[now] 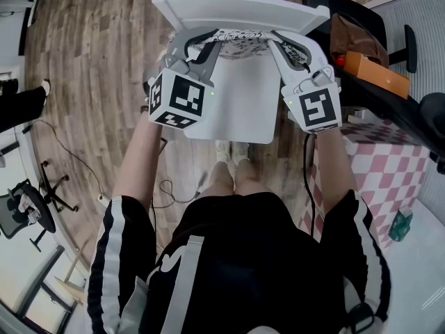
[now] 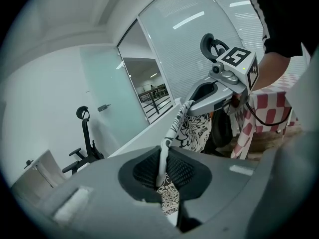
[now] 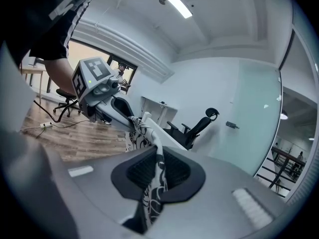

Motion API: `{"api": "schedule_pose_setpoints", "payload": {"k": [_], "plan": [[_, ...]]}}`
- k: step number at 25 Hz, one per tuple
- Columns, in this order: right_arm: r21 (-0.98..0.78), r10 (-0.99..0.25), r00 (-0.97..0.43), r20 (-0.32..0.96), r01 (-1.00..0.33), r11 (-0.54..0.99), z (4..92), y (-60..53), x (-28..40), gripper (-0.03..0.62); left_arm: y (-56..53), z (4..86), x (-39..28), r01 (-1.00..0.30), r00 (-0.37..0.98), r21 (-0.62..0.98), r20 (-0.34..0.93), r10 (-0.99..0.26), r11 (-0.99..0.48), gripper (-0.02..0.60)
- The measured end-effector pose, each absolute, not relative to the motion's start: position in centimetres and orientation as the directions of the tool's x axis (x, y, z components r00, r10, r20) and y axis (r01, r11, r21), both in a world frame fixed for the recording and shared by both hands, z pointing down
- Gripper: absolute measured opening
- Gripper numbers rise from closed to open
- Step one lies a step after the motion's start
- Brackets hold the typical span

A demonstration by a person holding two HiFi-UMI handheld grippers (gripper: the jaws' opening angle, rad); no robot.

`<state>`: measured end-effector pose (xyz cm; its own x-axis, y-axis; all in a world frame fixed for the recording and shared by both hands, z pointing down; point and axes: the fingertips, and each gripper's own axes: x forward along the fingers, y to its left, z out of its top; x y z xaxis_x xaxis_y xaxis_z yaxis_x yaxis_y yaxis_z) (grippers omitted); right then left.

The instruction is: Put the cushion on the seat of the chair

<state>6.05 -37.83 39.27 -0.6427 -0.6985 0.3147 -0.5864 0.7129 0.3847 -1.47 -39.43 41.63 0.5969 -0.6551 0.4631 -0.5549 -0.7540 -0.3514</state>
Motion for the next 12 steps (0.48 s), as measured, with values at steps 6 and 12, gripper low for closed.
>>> {"api": "schedule_pose_setpoints", "payload": {"k": [6, 12], "plan": [[0.369, -0.667, -0.651, 0.363, -0.557, 0.744, 41.5, -35.8, 5.6, 0.017, -37.6, 44.1, -2.0, -0.549, 0.606, -0.324, 0.480, -0.634, -0.770, 0.017], [0.329, -0.616, -0.676, 0.405, -0.521, 0.788, 44.0, -32.3, 4.9, 0.017, -33.7, 47.0, -2.5, -0.562, 0.618, -0.260, 0.500, -0.607, -0.785, 0.017]]}}
